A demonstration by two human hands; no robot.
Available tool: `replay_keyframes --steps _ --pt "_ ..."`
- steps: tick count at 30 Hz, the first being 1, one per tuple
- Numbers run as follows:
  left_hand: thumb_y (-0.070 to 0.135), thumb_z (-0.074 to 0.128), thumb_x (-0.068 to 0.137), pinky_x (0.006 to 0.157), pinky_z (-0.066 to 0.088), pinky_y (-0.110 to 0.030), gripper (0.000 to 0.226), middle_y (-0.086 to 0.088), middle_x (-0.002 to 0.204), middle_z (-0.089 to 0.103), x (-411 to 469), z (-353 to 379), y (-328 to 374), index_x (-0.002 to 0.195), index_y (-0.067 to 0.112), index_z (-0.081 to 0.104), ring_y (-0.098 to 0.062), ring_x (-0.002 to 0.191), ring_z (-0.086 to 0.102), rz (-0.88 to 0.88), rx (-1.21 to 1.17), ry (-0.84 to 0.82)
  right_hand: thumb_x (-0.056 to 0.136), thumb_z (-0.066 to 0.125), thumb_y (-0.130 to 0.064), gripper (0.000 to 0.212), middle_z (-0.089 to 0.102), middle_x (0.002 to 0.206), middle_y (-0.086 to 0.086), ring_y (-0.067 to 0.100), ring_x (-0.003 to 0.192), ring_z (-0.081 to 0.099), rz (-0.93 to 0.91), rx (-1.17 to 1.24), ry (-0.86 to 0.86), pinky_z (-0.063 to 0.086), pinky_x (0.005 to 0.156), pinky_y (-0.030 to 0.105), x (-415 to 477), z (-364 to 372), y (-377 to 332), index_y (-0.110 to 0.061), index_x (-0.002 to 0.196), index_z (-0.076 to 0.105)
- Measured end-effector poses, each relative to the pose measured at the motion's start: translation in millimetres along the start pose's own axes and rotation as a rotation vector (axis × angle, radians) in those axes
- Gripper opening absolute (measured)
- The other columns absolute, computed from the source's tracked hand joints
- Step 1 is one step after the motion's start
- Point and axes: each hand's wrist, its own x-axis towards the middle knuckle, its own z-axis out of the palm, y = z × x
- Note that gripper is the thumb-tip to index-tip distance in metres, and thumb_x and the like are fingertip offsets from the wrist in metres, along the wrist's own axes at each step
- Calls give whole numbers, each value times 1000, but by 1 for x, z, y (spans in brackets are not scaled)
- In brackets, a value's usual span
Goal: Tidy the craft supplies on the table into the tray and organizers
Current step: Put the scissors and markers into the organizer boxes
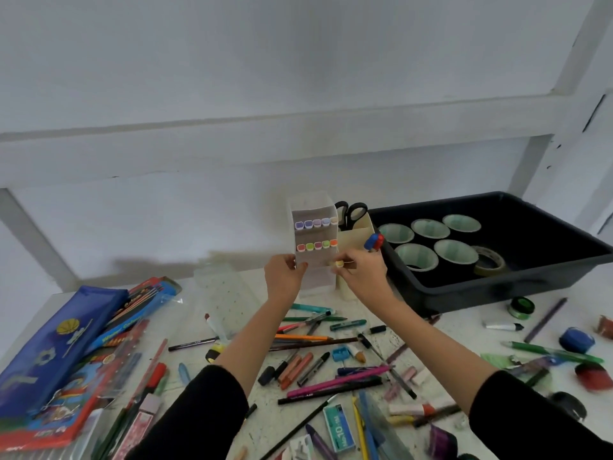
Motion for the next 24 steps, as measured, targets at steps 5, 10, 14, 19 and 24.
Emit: replay_keyframes --steps 5,10,14,19,24 --pt "8 60 87 72 43 -27 16 -18 84 70 3 6 -2 91 -3 72 -27 76 63 38 70 65 88 60 -8 23 65 109 12 26 101 58 -4 -255 -256 46 90 35 17 9 7 -7 110 66" --pt "1 54 86 47 23 -21 41 4 47 33 3 7 -2 47 9 42 -8 46 26 83 183 54 89 56 -4 27 55 117 13 27 104 54 -120 -601 -359 46 86 32 21 13 0 -7 115 60" --pt "2 56 85 48 24 -23 37 1 48 36 6 7 -2 50 9 44 -9 46 27 93 202 30 84 58 6 36 54 120 14 27 113 50 -182 -752 -420 46 86 32 23 13 -14 -3 118 55" --pt "3 58 85 48 26 -19 25 -2 51 42 8 6 -1 60 2 58 -9 44 29 103 212 2 85 53 8 29 61 113 14 31 111 51 -237 -920 -465 47 76 34 21 18 -23 -1 112 58" --pt "3 57 86 43 26 -15 31 7 45 33 6 3 0 56 7 49 -9 43 27 127 216 4 86 48 8 30 63 112 15 34 110 52 -299 -984 -459 47 78 35 23 27 -18 0 112 60"
